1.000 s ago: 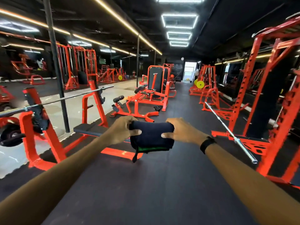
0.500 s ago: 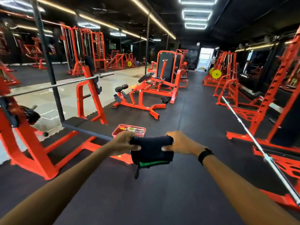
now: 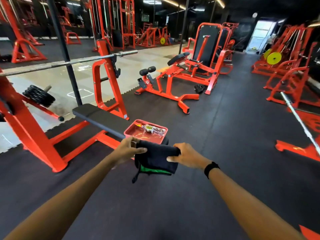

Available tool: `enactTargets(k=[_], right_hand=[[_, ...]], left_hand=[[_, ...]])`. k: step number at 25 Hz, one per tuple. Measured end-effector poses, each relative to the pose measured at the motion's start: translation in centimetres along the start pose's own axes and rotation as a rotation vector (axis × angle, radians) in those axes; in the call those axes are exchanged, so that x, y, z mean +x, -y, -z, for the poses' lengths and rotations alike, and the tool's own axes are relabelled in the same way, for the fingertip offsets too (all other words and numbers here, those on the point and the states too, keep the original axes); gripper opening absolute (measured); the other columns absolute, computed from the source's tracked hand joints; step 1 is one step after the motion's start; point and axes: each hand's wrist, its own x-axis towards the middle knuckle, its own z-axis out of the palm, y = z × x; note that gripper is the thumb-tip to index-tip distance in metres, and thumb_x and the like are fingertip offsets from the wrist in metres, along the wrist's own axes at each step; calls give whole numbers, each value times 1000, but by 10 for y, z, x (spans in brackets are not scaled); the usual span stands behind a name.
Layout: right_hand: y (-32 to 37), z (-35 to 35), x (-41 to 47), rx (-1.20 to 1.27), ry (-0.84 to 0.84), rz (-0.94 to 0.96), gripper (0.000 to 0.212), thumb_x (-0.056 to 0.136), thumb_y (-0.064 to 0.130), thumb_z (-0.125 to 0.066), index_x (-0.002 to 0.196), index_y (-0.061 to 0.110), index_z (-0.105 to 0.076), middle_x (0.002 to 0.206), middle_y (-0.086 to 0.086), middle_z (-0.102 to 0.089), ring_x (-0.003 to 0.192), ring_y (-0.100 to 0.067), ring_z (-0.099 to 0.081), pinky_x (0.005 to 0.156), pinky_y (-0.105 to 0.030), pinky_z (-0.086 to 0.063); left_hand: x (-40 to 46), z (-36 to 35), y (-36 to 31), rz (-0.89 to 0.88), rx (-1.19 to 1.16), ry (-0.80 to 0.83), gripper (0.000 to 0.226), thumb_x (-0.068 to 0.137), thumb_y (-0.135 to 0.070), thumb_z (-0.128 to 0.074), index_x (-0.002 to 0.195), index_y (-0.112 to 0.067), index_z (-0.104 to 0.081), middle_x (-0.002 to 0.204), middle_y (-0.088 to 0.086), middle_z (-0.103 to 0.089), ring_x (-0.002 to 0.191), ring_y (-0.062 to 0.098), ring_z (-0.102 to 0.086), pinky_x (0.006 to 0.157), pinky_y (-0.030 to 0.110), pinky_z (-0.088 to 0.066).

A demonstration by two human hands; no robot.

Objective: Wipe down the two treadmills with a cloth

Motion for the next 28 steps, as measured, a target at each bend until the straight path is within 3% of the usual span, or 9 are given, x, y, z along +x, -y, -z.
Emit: enactTargets(k=[3,6,9,12,15,20,23,25,28], right_hand=[[-25,29,66,73,12,-46,23,87,31,-76,87,17,-58,79,3,-57,70,-12,-55,64,-28,-48],[-51,59,138,279,-64,-151,33,91,28,-73,109,5,-59,95,-8,-64,80,-24,-68,70,-42,-62],[-78,69,196,435,-36,-263,33,95,26,-68,120,9,-55,111,-15,-66,87,-31,-73,72,-47,-63],[-105,68,251,511,17,-349,32,96,26,-67,121,10,-54,115,-16,-66,85,-32,-74,72,-48,-63],[-130,68,322,524,90,-349,32,95,25,-67,120,9,-54,116,-17,-65,86,-35,-73,69,-45,-63],[-157,85,444,598,142,-363,21,94,20,-68,109,11,-57,112,-18,-66,81,-31,-71,70,-47,-63],[-169,90,506,608,174,-368,23,90,22,-73,104,13,-57,114,-18,-66,94,-32,-71,76,-54,-61],[-170,92,539,643,208,-395,24,90,21,-73,106,12,-56,116,-20,-65,92,-35,-72,73,-55,-61],[-174,85,559,686,308,-470,37,94,22,-69,123,7,-50,129,-24,-59,86,-35,-71,77,-55,-60]], left_hand=[[76,-7,-3,89,-127,-113,35,79,-18,-83,106,-8,-63,90,11,-70,74,16,-67,59,28,-53],[159,-13,-14,145,-214,-215,17,83,-17,-80,87,-10,-65,78,6,-64,61,13,-58,54,25,-47],[219,-14,-14,221,-236,-192,13,82,-12,-79,89,-5,-71,75,7,-65,55,12,-56,55,25,-47],[267,-12,-1,265,-200,-173,14,78,-2,-79,90,-9,-75,80,13,-69,71,23,-61,68,34,-49],[333,-8,23,311,-157,-240,19,78,5,-75,85,-12,-74,82,14,-68,75,24,-61,69,33,-50],[448,5,44,391,-142,-417,21,81,8,-69,87,-11,-75,57,-3,-63,51,9,-55,51,20,-45],[498,17,53,440,-115,-507,25,80,5,-72,87,-19,-75,74,5,-68,69,17,-58,69,33,-54],[526,27,65,426,-117,-545,25,79,3,-73,94,-16,-78,85,9,-72,78,19,-61,86,43,-56],[542,29,70,469,-129,-582,23,82,-2,-72,103,-11,-76,91,6,-73,83,17,-62,92,41,-55]])
